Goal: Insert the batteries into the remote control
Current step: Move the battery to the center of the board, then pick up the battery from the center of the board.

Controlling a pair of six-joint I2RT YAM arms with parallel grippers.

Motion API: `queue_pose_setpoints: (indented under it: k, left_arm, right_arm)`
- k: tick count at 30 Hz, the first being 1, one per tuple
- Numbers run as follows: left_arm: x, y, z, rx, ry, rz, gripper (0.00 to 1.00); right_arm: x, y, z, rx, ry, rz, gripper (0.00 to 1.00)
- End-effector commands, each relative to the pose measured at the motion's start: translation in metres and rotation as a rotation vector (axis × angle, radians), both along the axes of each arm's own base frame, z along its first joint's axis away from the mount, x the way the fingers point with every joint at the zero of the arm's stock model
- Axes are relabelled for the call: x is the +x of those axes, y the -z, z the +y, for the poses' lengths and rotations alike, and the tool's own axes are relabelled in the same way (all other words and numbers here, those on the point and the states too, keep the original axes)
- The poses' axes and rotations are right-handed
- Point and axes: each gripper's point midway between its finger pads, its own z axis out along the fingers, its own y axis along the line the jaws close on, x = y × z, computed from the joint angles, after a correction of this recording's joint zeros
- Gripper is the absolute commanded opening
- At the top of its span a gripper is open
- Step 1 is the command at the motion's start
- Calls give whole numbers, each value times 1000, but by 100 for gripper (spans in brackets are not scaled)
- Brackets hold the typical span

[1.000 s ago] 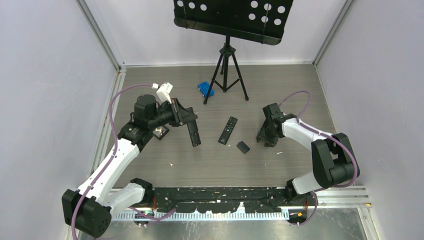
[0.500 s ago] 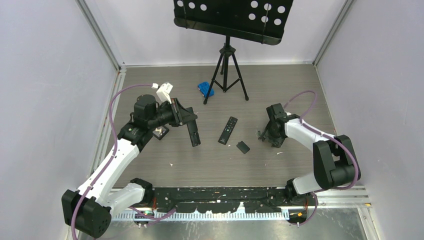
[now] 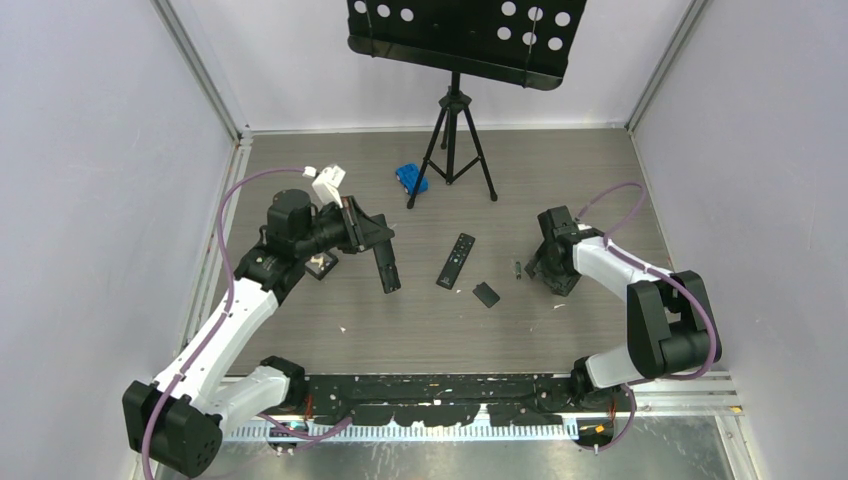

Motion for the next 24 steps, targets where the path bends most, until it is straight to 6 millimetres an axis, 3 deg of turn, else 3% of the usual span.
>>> queue_pose_setpoints:
  k: [1,24]
  left_arm:
    - [-3,-16,1,-11,10,-70,0]
    - [-2,-14,1,-3,9,-70,0]
  right_arm:
    - [5,-7,-14,-48,69,-42,66]
    - [23,-1,-15,-67,84,-36,66]
